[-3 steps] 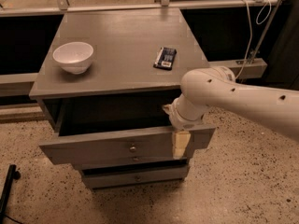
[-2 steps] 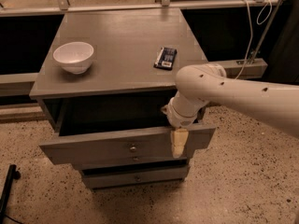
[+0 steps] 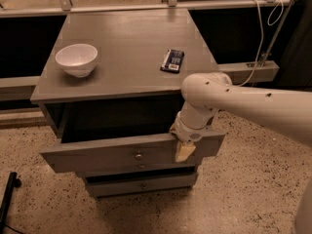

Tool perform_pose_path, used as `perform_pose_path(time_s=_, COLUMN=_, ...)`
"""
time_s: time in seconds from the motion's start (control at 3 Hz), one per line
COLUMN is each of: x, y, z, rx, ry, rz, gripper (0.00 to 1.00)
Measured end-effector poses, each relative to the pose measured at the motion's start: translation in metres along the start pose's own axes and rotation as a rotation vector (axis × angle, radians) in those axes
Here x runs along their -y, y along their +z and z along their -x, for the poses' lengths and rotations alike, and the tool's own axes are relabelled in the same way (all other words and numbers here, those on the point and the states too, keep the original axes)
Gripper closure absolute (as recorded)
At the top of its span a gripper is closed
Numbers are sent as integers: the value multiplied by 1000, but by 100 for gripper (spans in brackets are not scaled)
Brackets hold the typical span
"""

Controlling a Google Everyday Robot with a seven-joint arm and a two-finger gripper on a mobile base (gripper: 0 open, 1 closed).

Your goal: Open top drawer

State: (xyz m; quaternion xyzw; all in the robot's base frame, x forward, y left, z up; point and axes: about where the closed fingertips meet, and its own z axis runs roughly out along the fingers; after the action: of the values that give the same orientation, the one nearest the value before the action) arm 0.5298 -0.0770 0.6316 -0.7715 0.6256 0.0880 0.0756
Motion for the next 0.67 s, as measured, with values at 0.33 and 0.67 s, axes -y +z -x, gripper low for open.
perform_pose_path(time_s=0.33, x=-4, y=-7, z=4, rx=-3, ry=-15, rz=2, gripper=54)
perform_pose_path(time_s=0.67, x=-25, y=-43, z=24, rx=-29, ry=-86, rz=-12, gripper=53)
